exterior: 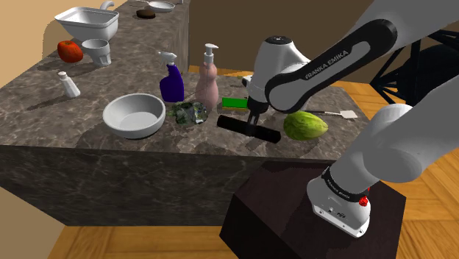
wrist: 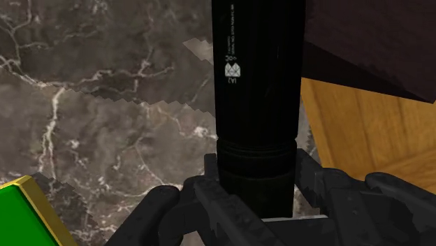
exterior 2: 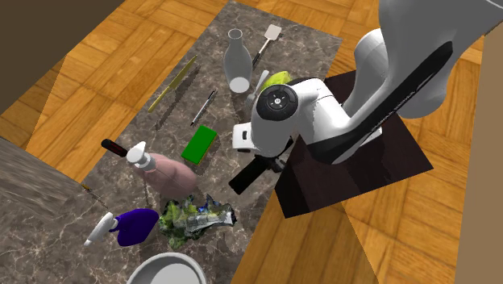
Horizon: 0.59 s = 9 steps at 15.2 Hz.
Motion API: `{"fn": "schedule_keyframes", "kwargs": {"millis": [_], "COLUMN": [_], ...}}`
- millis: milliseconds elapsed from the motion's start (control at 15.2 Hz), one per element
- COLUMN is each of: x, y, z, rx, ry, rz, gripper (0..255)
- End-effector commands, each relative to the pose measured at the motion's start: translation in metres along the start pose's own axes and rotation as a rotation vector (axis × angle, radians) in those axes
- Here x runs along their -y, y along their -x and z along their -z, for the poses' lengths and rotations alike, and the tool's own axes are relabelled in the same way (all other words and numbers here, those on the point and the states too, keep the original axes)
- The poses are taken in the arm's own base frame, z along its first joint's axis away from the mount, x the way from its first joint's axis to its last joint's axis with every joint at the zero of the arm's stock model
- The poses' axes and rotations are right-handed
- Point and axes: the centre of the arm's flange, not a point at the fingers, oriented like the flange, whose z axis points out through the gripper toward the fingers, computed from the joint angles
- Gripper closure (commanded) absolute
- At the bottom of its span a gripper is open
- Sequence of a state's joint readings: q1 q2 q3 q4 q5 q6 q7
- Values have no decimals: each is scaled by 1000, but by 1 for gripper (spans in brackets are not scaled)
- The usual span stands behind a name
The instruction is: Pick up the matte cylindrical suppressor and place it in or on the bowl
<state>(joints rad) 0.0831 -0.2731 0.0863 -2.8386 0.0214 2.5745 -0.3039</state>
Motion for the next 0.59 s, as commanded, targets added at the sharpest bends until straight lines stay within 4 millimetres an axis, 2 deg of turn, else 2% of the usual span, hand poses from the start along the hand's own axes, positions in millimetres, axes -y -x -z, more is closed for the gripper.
{"fn": "schedule_keyframes", "kwargs": {"millis": [0, 528], "x": [-1, -1], "y": [-2, -2], "z": [11, 53], "rx": [0, 0], "ry": [0, 0], "rz": [0, 0], "gripper": [255, 255]}}
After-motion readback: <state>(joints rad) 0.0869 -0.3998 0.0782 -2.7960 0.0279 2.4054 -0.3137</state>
